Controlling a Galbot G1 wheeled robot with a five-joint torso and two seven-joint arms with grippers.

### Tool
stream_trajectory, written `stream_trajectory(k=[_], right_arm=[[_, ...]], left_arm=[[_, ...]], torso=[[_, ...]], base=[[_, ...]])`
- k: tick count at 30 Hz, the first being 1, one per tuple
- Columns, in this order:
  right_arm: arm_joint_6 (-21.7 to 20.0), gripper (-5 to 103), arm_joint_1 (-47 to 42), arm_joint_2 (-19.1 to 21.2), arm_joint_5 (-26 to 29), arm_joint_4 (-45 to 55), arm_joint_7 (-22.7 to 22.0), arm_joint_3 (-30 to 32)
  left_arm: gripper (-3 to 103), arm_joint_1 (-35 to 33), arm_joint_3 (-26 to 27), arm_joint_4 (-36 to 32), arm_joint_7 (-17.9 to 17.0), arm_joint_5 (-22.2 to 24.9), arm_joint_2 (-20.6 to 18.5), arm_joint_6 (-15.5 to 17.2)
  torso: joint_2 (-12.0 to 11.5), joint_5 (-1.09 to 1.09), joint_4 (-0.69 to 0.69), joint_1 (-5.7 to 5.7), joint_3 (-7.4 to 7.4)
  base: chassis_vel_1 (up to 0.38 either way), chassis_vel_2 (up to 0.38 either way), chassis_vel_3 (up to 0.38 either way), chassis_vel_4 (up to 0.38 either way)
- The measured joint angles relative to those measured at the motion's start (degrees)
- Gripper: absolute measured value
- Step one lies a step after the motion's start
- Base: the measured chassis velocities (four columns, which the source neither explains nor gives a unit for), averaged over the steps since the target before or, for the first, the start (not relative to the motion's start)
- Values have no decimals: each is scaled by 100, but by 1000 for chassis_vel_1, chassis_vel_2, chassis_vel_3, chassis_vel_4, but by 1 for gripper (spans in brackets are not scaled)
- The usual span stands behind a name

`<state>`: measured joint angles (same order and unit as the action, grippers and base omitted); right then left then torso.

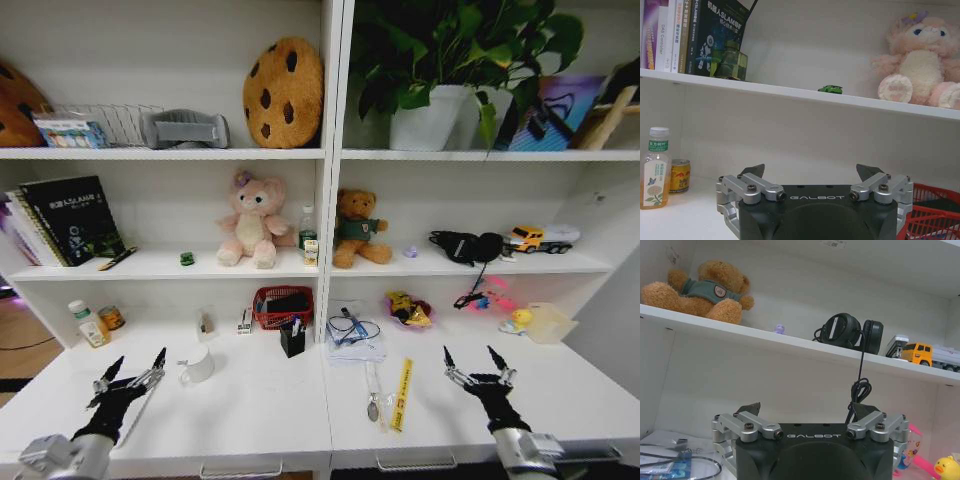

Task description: Organize the objects on the table.

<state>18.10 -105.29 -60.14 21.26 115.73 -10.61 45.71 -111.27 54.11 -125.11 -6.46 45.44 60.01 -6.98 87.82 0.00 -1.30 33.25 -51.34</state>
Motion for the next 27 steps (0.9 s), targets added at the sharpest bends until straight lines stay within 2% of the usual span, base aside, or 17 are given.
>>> stream_trajectory(k=[12,20,21,24,25,27], right_arm=[[-1,100,3,1,1,-1,-4,-2],[-2,100,6,1,2,-1,-4,-4],[-2,100,5,1,1,-1,-5,-3],[-2,100,2,1,1,-2,-5,-3],[-2,100,3,1,1,-2,-5,-3],[-2,100,5,1,1,-2,-5,-4]], left_arm=[[100,0,0,0,0,0,0,0],[100,0,0,0,0,1,0,0],[100,0,0,0,0,0,0,0],[100,0,0,-1,1,0,0,0],[100,0,0,0,2,0,0,0],[100,0,0,0,3,0,0,0]], torso=[[0,0,0,0,0],[0,3,1,0,0],[0,-7,2,0,0],[0,4,-2,-1,0],[0,-2,0,0,0],[-1,0,0,1,-1]], base=[[48,58,-53,-62],[212,209,-222,-204],[234,253,-203,-227],[249,245,-249,-258],[252,228,-252,-227],[252,228,-227,-234]])
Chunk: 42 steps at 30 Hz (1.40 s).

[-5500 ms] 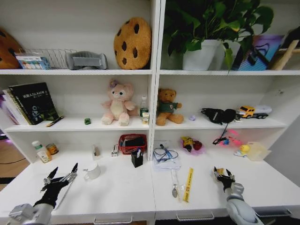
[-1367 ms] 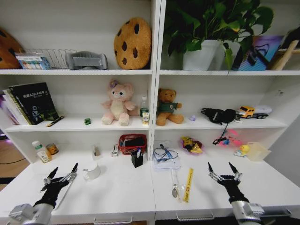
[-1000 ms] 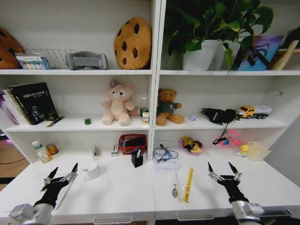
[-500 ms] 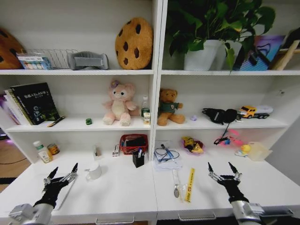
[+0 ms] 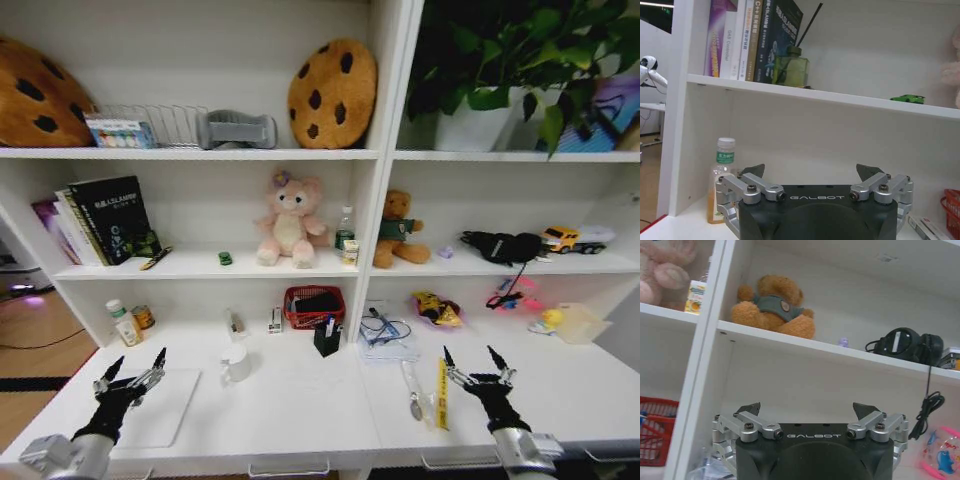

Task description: Organize the objects on the table.

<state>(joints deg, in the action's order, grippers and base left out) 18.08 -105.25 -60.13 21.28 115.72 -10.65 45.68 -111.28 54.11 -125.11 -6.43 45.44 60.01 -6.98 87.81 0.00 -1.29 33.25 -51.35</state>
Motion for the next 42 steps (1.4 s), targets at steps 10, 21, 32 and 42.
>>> stream_trajectory(k=[10,21,32,42], right_arm=[[0,100,-1,0,0,0,0,1],[1,100,0,0,0,-1,0,2],[1,100,1,0,0,0,0,2],[1,100,-1,0,0,0,0,2]], left_arm=[[100,0,1,0,-3,0,0,0],[100,0,0,0,-4,0,0,0],[100,0,1,1,-5,0,0,0],[100,0,0,0,-3,0,1,0]], torso=[[0,3,0,-1,0],[0,1,1,-1,0],[0,2,0,-1,0],[0,-1,0,-1,1]], base=[[227,222,-225,-219],[230,231,-227,-230],[105,93,-89,-96],[-21,-19,15,15]])
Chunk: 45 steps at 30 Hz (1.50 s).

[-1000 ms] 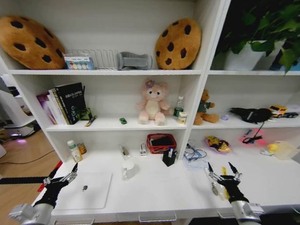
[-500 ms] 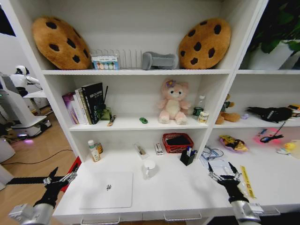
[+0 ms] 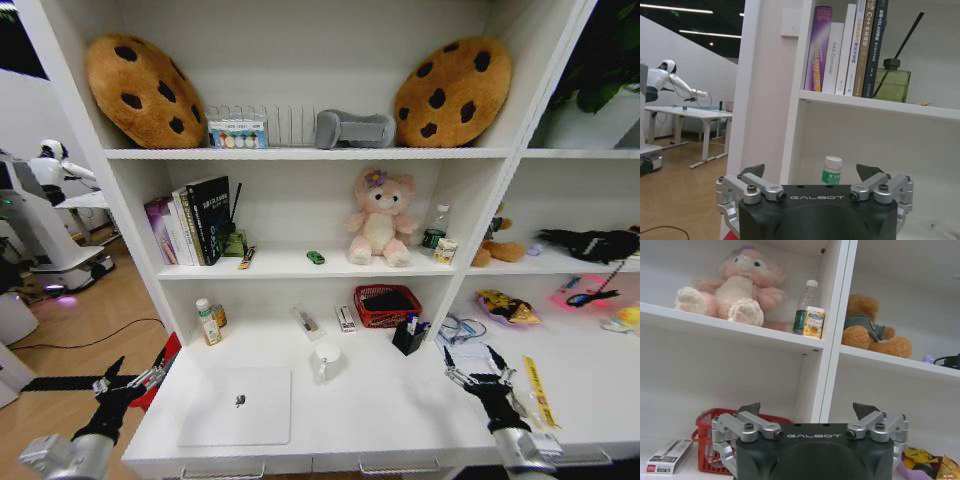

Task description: Organize the objects on the table.

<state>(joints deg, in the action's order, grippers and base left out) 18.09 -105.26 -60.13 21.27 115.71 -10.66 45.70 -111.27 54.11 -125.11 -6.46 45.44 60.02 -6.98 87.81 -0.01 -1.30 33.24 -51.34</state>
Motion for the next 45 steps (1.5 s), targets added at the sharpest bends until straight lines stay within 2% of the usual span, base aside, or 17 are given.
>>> stream_trajectory(k=[11,45], right_arm=[[0,100,2,0,0,0,0,0],[0,100,0,0,0,0,0,0]], left_arm=[[100,0,0,0,0,0,0,0],[100,0,0,0,0,0,0,0]], torso=[[-1,2,0,1,-1],[0,0,-1,0,0]], base=[[60,-41,-43,38],[136,-135,-137,137]])
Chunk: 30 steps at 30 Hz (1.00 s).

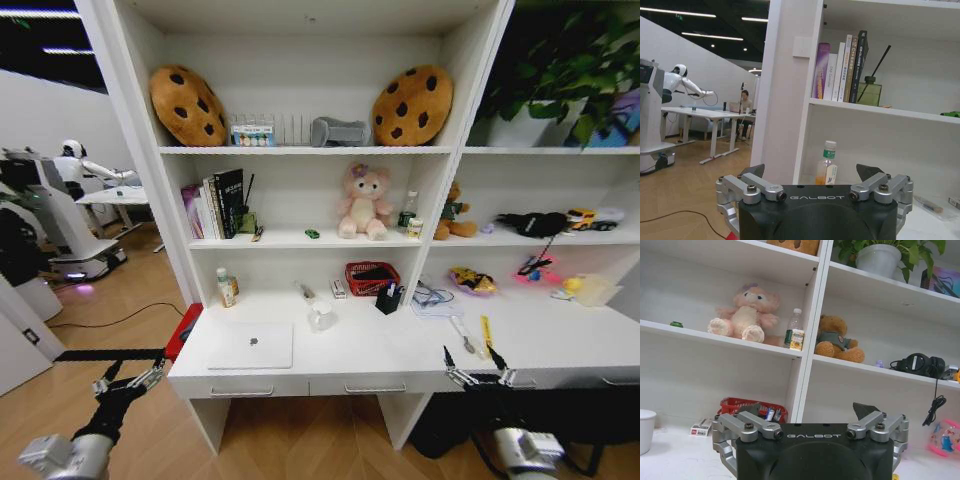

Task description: Organize the objects on the table.

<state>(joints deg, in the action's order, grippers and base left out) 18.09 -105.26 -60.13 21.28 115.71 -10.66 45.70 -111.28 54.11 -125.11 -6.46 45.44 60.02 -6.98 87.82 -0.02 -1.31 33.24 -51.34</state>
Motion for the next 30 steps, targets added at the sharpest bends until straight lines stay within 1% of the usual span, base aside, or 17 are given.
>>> stream_trajectory(k=[6,19,21,26,30], right_arm=[[0,100,1,0,0,0,0,0],[0,100,0,0,0,0,0,0],[0,100,1,0,0,0,0,0],[0,100,0,0,0,0,0,0],[0,100,0,0,0,0,0,0]], left_arm=[[100,0,0,0,0,0,0,0],[100,0,0,0,0,0,0,0],[100,0,0,0,0,0,0,0],[100,0,0,0,0,0,0,0],[100,0,0,0,0,0,0,0]], torso=[[0,2,2,0,-1],[0,2,0,0,0],[0,1,2,0,0],[0,1,0,0,0],[-1,1,0,1,-1]], base=[[129,-126,-124,125],[138,-138,-148,142],[145,-155,-113,155],[149,-142,-150,138],[152,-148,-159,154]])
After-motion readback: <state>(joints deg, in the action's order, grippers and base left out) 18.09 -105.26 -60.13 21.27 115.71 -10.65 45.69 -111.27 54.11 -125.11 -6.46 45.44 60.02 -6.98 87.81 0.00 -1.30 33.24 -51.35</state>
